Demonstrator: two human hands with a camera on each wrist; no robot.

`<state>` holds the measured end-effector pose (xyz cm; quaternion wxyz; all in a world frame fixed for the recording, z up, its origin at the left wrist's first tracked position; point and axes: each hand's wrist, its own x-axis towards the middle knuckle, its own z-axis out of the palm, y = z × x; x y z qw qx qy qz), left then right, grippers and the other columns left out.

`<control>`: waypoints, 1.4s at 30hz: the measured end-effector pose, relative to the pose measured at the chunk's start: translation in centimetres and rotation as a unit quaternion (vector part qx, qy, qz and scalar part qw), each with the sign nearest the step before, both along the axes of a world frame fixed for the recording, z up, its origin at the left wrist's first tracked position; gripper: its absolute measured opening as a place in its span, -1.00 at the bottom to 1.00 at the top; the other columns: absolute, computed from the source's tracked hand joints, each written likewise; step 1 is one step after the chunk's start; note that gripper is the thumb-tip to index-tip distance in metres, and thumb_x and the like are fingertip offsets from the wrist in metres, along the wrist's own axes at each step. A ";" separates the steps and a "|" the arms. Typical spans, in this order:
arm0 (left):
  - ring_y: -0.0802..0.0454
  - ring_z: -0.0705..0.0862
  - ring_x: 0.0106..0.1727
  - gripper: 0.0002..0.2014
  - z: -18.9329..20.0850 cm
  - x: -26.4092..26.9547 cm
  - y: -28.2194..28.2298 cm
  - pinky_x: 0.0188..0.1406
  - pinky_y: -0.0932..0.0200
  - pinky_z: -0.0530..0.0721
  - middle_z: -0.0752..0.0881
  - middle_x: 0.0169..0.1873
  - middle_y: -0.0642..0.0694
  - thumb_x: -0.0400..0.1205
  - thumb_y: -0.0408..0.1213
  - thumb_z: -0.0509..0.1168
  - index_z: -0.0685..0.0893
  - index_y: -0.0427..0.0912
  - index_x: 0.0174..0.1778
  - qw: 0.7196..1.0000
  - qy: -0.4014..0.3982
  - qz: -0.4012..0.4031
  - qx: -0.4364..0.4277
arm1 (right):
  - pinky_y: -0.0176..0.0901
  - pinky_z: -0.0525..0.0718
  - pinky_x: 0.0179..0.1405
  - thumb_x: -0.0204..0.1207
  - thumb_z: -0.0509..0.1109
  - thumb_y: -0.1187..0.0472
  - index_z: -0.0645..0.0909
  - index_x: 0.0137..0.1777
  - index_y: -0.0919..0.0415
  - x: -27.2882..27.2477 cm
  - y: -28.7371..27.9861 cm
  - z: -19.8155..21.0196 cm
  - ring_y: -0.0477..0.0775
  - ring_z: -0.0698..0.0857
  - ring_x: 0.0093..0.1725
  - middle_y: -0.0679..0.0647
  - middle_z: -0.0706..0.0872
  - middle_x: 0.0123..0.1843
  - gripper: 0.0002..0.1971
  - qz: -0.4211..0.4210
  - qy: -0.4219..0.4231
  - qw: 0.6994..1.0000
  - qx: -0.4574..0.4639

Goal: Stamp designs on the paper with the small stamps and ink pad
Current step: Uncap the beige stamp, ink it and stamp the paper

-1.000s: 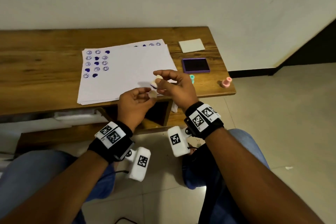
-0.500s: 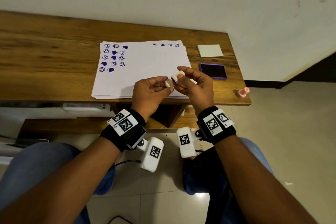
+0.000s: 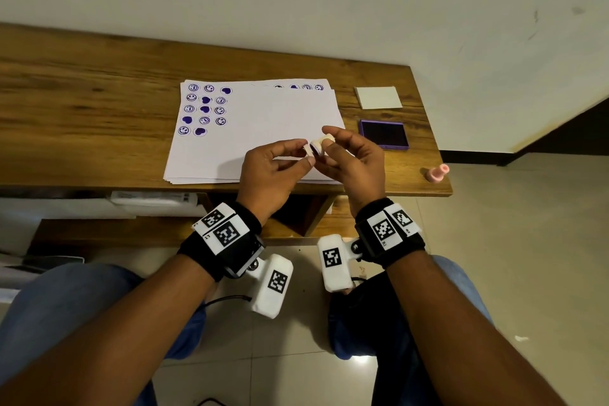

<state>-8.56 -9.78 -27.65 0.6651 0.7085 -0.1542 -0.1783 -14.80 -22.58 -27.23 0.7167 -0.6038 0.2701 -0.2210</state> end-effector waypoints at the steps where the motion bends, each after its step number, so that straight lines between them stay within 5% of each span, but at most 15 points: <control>1: 0.36 0.76 -0.05 -0.67 0.0 0.0 0.0 -0.19 0.54 0.64 0.79 -0.03 0.14 0.53 -0.30 0.49 0.75 -0.08 0.23 1.000 -0.002 0.000 -0.001 | 0.02 0.84 -0.03 0.59 0.45 0.39 0.74 0.26 0.31 0.0 0.0 -0.1 0.31 0.84 0.08 0.36 0.78 0.14 -0.75 -0.001 0.001 1.000 -0.004; 5: 0.25 0.77 0.03 -0.67 0.0 0.0 -0.1 -0.11 0.50 0.67 0.79 0.00 0.12 0.54 -0.30 0.49 0.74 -0.10 0.24 1.000 -0.008 -0.002 -0.005 | -0.04 0.83 -0.06 0.58 0.48 0.39 0.75 0.23 0.31 0.1 0.1 -0.3 0.36 0.82 0.08 0.37 0.77 0.12 -0.76 0.003 0.002 1.000 -0.015; 11: 0.39 0.76 -0.07 -0.68 -0.1 0.2 0.1 -0.17 0.53 0.65 0.77 -0.08 0.22 0.53 -0.31 0.49 0.76 -0.08 0.21 1.000 -0.004 -0.010 -0.007 | 0.03 0.84 -0.01 0.55 0.52 0.35 0.77 0.21 0.32 0.1 0.0 -0.5 0.35 0.82 0.09 0.34 0.81 0.11 -0.76 0.005 0.009 1.000 -0.017; 14: 0.31 0.79 -0.07 -0.68 -0.1 0.4 0.3 -0.15 0.46 0.68 0.79 -0.08 0.18 0.53 -0.33 0.49 0.75 -0.13 0.22 1.000 -0.001 -0.018 -0.015 | 0.07 0.84 0.03 0.54 0.53 0.35 0.77 0.21 0.34 0.0 -0.1 -0.5 0.35 0.82 0.10 0.34 0.82 0.11 -0.75 0.013 0.013 1.000 0.008; 21: 0.17 0.81 0.01 -0.66 -0.7 1.0 0.8 0.03 0.33 0.73 0.82 0.03 -0.03 0.50 -0.37 0.52 0.75 -0.22 0.21 1.000 -0.010 -0.021 -0.013 | 0.00 0.84 -0.02 0.52 0.55 0.37 0.78 0.16 0.35 -0.2 -0.2 -0.5 0.22 0.87 -0.01 0.23 0.87 0.02 -0.77 0.035 0.021 0.999 0.024; 26: 0.19 0.81 0.01 -0.65 -1.0 1.0 0.9 0.03 0.34 0.72 0.81 0.02 -0.05 0.49 -0.38 0.52 0.75 -0.27 0.20 0.999 -0.030 -0.016 -0.007 | -0.09 0.84 -0.09 0.54 0.52 0.37 0.77 0.18 0.38 -0.4 -0.3 -0.7 0.09 0.88 -0.10 0.09 0.90 -0.06 -0.77 0.057 0.020 0.997 0.043; 30: 0.24 0.81 -0.04 -0.66 -0.9 1.1 1.2 -0.03 0.40 0.71 0.81 -0.04 0.00 0.49 -0.35 0.53 0.76 -0.23 0.19 0.999 -0.039 -0.021 0.006 | -0.10 0.85 -0.09 0.54 0.52 0.37 0.77 0.19 0.32 -0.3 -0.2 -0.5 0.09 0.87 -0.10 0.18 0.88 -0.02 -0.77 0.071 0.025 0.997 0.035; 36: 0.20 0.78 0.00 -0.60 -1.6 0.5 0.7 0.01 0.35 0.71 0.79 0.06 0.05 0.54 -0.22 0.49 0.70 -0.10 0.31 0.994 -0.065 -0.032 0.079 | 0.00 0.85 -0.08 0.50 0.58 0.31 0.77 0.22 0.24 -0.2 -0.8 -1.0 0.11 0.85 -0.13 0.13 0.83 -0.13 -0.71 0.067 0.063 0.988 -0.124; 38: 0.21 0.75 0.01 -0.57 -1.9 -0.1 0.5 -0.09 0.52 0.65 0.76 0.06 0.08 0.53 -0.22 0.50 0.66 -0.06 0.35 0.991 -0.083 -0.041 0.101 | 0.06 0.85 -0.02 0.48 0.60 0.23 0.79 0.19 0.16 -0.7 -1.8 -1.2 0.07 0.85 -0.11 0.06 0.86 -0.12 -0.72 0.062 0.084 0.973 -0.205; 42: 0.21 0.74 0.01 -0.63 -2.4 -1.4 0.2 -0.04 0.48 0.69 0.75 0.07 0.04 0.55 -0.28 0.48 0.70 -0.10 0.29 0.978 -0.148 -0.083 0.124 | -0.25 0.78 -0.07 0.49 0.59 0.14 0.79 0.21 0.11 -2.8 -4.6 -0.8 -0.17 0.80 -0.12 -0.05 0.86 -0.06 -0.71 0.020 0.110 0.938 -0.328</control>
